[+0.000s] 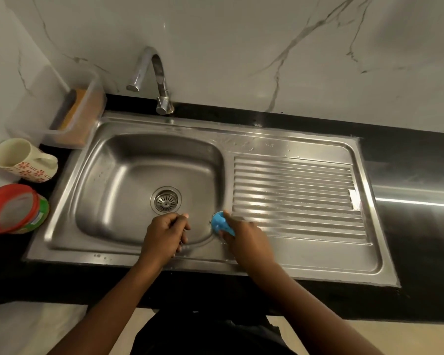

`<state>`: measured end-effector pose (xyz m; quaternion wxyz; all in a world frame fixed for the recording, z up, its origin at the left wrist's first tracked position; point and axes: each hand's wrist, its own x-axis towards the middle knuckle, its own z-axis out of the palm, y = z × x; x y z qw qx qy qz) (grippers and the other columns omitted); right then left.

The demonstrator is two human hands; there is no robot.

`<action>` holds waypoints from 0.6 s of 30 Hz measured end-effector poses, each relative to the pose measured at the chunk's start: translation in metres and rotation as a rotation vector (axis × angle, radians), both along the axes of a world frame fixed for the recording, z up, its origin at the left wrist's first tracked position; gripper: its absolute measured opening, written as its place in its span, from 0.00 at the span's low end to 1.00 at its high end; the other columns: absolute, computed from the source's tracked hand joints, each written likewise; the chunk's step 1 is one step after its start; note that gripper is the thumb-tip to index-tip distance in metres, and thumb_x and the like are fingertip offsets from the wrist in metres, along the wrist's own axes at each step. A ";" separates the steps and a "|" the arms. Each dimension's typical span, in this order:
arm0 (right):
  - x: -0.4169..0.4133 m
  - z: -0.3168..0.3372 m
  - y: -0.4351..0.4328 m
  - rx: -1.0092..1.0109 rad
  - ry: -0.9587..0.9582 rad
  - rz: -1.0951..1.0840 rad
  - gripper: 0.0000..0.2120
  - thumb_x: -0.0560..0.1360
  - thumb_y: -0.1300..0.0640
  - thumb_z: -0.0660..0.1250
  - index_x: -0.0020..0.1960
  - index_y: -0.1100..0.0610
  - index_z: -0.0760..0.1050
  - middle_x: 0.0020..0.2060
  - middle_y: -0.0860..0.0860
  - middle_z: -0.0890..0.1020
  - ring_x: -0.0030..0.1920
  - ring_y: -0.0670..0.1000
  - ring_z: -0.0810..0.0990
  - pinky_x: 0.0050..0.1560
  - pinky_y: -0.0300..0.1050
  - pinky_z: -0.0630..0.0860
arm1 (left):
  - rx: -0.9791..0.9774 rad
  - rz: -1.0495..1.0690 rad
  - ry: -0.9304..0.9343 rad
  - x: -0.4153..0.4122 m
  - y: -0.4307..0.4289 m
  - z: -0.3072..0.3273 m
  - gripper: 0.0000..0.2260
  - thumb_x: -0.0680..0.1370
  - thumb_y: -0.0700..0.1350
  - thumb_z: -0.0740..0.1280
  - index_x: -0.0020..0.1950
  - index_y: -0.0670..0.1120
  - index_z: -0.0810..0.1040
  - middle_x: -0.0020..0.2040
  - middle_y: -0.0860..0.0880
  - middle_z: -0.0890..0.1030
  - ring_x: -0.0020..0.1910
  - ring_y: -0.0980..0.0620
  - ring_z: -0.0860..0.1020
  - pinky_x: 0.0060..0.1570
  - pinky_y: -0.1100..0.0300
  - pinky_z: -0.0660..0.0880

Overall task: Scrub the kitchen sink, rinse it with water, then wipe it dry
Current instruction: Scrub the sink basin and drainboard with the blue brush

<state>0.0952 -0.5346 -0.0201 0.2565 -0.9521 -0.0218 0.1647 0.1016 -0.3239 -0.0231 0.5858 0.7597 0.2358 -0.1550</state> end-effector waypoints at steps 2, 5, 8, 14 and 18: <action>0.009 0.001 0.003 -0.051 -0.018 0.023 0.26 0.82 0.44 0.66 0.79 0.44 0.68 0.62 0.54 0.84 0.57 0.58 0.83 0.52 0.49 0.76 | 0.000 -0.012 0.001 0.000 0.000 0.000 0.16 0.84 0.48 0.67 0.39 0.42 0.80 0.27 0.45 0.78 0.21 0.50 0.71 0.23 0.63 0.65; 0.045 0.002 0.004 -0.141 -0.067 0.048 0.24 0.82 0.47 0.67 0.77 0.43 0.69 0.58 0.55 0.84 0.54 0.60 0.84 0.50 0.51 0.79 | 0.001 -0.020 -0.008 -0.001 0.002 0.004 0.16 0.84 0.48 0.67 0.39 0.41 0.80 0.27 0.45 0.78 0.20 0.50 0.71 0.24 0.63 0.65; 0.091 0.009 0.004 -0.181 -0.107 -0.011 0.22 0.82 0.49 0.68 0.75 0.47 0.73 0.56 0.57 0.85 0.53 0.60 0.85 0.51 0.52 0.80 | 0.003 -0.023 -0.018 -0.003 0.011 0.010 0.16 0.84 0.48 0.67 0.40 0.40 0.81 0.28 0.44 0.79 0.21 0.49 0.71 0.23 0.63 0.66; 0.084 0.002 0.017 -0.261 -0.080 0.045 0.21 0.81 0.53 0.66 0.74 0.48 0.73 0.56 0.58 0.84 0.53 0.62 0.84 0.51 0.53 0.79 | -0.013 -0.004 -0.015 -0.009 0.026 0.013 0.15 0.84 0.46 0.67 0.42 0.39 0.81 0.29 0.43 0.79 0.22 0.50 0.71 0.21 0.63 0.66; 0.025 0.003 0.014 -0.192 -0.051 0.052 0.25 0.83 0.47 0.66 0.78 0.44 0.68 0.57 0.56 0.85 0.54 0.59 0.84 0.52 0.51 0.79 | -0.030 0.003 -0.017 -0.010 0.031 0.010 0.15 0.84 0.47 0.67 0.42 0.39 0.81 0.29 0.43 0.79 0.22 0.50 0.71 0.22 0.63 0.66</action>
